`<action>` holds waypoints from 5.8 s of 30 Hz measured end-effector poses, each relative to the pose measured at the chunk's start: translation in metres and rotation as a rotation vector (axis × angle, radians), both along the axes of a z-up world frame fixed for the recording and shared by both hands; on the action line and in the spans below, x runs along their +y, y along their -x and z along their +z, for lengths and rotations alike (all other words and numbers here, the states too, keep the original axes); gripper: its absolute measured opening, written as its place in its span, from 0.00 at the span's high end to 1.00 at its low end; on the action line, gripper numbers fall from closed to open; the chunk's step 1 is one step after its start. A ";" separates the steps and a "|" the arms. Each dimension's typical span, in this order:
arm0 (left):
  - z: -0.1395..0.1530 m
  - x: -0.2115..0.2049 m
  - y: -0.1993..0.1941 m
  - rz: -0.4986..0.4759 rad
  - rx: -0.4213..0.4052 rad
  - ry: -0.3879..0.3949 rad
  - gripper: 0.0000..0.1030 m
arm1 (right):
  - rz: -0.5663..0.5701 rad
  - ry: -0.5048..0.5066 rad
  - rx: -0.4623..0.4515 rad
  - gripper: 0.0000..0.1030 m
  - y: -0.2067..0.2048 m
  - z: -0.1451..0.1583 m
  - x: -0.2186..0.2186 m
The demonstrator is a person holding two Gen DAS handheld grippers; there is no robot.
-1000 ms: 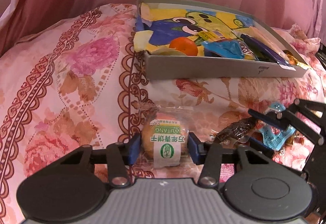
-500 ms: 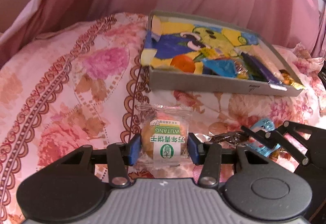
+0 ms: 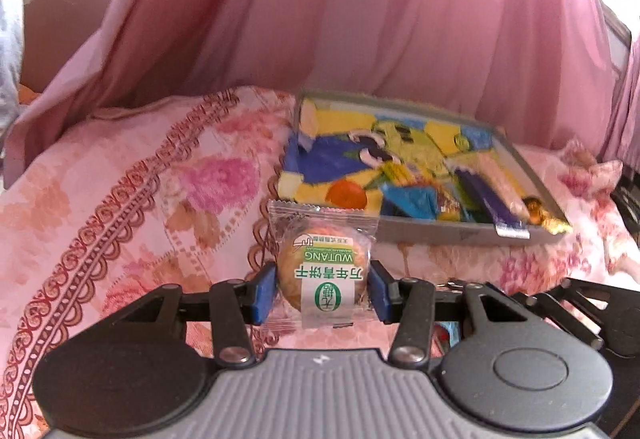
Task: Organize snacks
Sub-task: 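Carry the fish strip and pastry packet into the grey tray, then open both tools to drop the fish strip and pastry packet, then withdraw both tools from the tray toward the remaining snacks, then grasp the quail-egg packet with the right tool while the left tool grasps the blue candy packet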
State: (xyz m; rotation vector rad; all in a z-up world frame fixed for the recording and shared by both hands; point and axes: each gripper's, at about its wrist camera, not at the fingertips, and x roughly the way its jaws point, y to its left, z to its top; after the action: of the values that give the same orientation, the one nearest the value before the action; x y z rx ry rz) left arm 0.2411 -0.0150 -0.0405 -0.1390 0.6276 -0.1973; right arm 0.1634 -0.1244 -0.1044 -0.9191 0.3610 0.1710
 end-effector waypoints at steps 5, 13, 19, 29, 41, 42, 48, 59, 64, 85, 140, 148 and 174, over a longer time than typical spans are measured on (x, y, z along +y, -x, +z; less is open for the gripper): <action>0.010 0.002 0.005 0.046 -0.063 -0.015 0.50 | -0.031 -0.058 -0.049 0.89 0.002 0.019 -0.007; 0.024 0.002 -0.002 0.092 -0.137 0.030 0.50 | -0.035 -0.174 -0.147 0.89 -0.004 0.040 -0.013; 0.033 -0.010 -0.022 0.091 -0.164 0.030 0.50 | -0.047 -0.281 -0.229 0.89 -0.030 0.054 -0.022; 0.055 -0.052 -0.088 0.064 -0.159 0.028 0.50 | -0.107 -0.570 -0.225 0.89 -0.083 0.083 -0.060; 0.030 -0.078 -0.143 0.082 -0.014 0.019 0.50 | -0.216 -0.835 -0.095 0.89 -0.127 0.078 -0.096; 0.027 -0.080 -0.146 0.079 -0.003 0.013 0.50 | -0.221 -0.867 -0.080 0.89 -0.131 0.079 -0.099; 0.016 -0.088 -0.152 0.048 0.035 -0.025 0.50 | -0.274 -1.030 0.012 0.89 -0.155 0.076 -0.114; 0.008 -0.092 -0.154 0.032 0.046 -0.034 0.50 | -0.329 -1.020 0.047 0.88 -0.164 0.070 -0.118; 0.010 -0.092 -0.156 0.038 0.061 -0.031 0.49 | -0.341 -0.996 0.052 0.82 -0.163 0.069 -0.117; 0.063 -0.059 -0.113 0.160 -0.094 0.075 0.01 | -0.360 -0.932 -0.120 0.29 -0.114 0.110 -0.136; 0.017 -0.045 0.122 0.027 -0.072 -0.126 0.00 | -0.488 -0.746 0.016 0.01 0.116 0.101 -0.104; 0.013 -0.041 0.121 0.050 -0.041 -0.128 0.00 | -0.515 -0.708 0.069 0.01 0.107 0.093 -0.102; 0.004 -0.028 0.127 0.172 -0.043 -0.174 0.00 | -0.539 -0.747 0.087 0.01 0.104 0.089 -0.109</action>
State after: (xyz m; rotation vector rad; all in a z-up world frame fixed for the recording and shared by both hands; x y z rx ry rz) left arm 0.1141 -0.0427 -0.0362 -0.0203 0.5840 0.0209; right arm 0.0597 -0.2330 -0.0151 -0.0603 0.5612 -0.1499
